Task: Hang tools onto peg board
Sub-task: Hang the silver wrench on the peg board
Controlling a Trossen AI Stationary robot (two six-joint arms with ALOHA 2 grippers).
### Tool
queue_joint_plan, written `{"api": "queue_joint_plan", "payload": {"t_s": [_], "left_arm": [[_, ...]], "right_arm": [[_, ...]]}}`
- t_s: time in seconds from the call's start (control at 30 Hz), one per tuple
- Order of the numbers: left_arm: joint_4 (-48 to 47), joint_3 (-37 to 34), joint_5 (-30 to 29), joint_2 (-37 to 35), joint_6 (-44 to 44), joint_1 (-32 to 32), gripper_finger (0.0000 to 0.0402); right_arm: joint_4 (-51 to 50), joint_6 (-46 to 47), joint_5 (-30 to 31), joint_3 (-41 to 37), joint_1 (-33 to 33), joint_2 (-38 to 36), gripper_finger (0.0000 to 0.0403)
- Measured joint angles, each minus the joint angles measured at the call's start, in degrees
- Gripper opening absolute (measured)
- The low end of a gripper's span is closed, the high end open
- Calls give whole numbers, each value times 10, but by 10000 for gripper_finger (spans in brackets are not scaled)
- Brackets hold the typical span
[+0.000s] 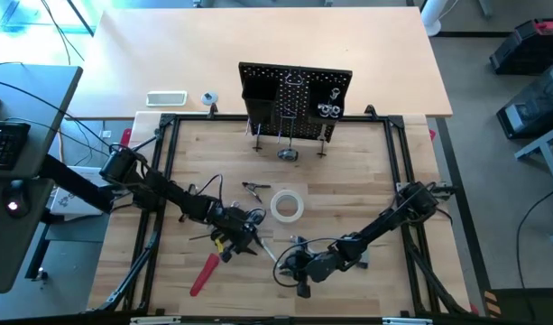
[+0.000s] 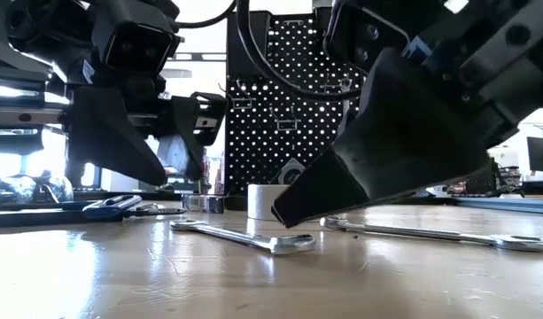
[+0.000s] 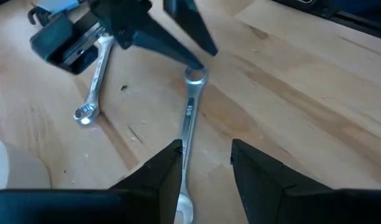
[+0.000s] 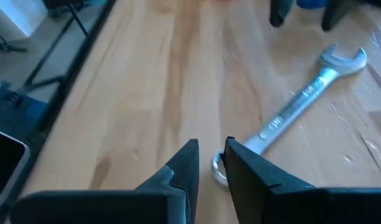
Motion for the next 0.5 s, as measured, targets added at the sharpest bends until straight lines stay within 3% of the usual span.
{"api": "queue_joint_plan", "payload": {"t_s": [0.23,0.5], "left_arm": [[18,4,9,13,1,0,129],[10,67,18,102,13,0,129]], "right_arm": [[-55,29,-1,2,-2,-1,66],[-53,25,-17,1,-5,0,24]]}}
